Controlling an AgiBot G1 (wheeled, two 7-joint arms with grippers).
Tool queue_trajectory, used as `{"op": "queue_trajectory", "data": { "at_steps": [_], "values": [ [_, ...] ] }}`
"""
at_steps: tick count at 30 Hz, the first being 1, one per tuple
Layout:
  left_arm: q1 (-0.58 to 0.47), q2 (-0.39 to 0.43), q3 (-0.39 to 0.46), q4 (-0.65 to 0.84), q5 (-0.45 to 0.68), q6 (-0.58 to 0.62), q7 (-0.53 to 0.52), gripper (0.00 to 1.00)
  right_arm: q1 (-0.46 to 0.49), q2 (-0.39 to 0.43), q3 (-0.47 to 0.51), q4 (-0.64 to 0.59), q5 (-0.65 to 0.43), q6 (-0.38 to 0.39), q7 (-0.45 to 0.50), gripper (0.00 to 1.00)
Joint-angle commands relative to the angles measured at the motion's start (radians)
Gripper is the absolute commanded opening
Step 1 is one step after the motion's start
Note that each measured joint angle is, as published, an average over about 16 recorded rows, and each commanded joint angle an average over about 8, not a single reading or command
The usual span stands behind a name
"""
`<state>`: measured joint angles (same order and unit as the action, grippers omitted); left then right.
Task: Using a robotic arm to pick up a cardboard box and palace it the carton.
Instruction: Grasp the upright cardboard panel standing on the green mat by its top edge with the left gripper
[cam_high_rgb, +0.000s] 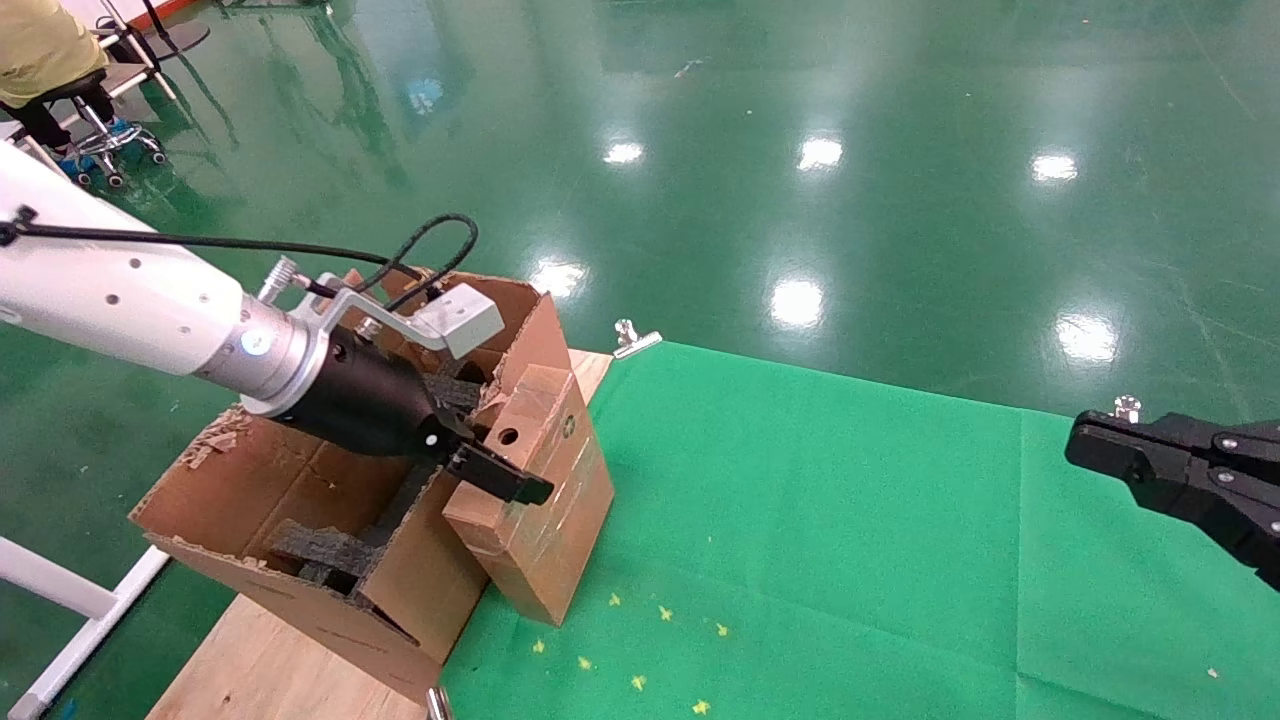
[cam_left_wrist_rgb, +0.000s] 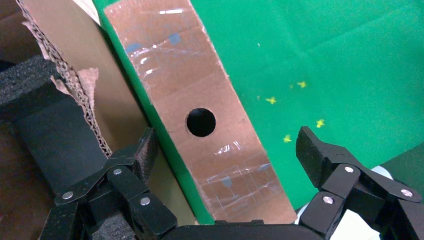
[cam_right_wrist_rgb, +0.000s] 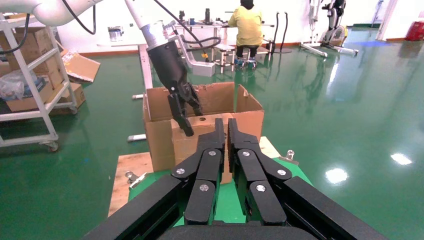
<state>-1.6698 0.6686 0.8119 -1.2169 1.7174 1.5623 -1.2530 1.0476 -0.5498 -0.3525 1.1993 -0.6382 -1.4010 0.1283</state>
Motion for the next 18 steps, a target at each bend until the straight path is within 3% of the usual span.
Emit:
{"op": "queue_trajectory", "data": {
  "at_steps": [1, 6, 7, 18],
  "values": [
    [0.000, 0.005, 0.012, -0.001, 0.005, -0.003, -0.009, 0.72, 0.000, 0.000, 0.000, 0.000, 0.000, 0.000, 0.000, 1.00],
    [-0.002, 0.015, 0.031, -0.002, 0.020, -0.006, -0.013, 0.09, 0.000, 0.000, 0.000, 0.000, 0.000, 0.000, 0.000, 1.00],
    [-0.003, 0.015, 0.033, -0.002, 0.022, -0.005, -0.013, 0.02, 0.000, 0.000, 0.000, 0.000, 0.000, 0.000, 0.000, 1.00],
    [-0.002, 0.015, 0.032, -0.004, 0.022, -0.005, -0.013, 0.00, 0.000, 0.000, 0.000, 0.000, 0.000, 0.000, 0.000, 1.00]
  ]
}}
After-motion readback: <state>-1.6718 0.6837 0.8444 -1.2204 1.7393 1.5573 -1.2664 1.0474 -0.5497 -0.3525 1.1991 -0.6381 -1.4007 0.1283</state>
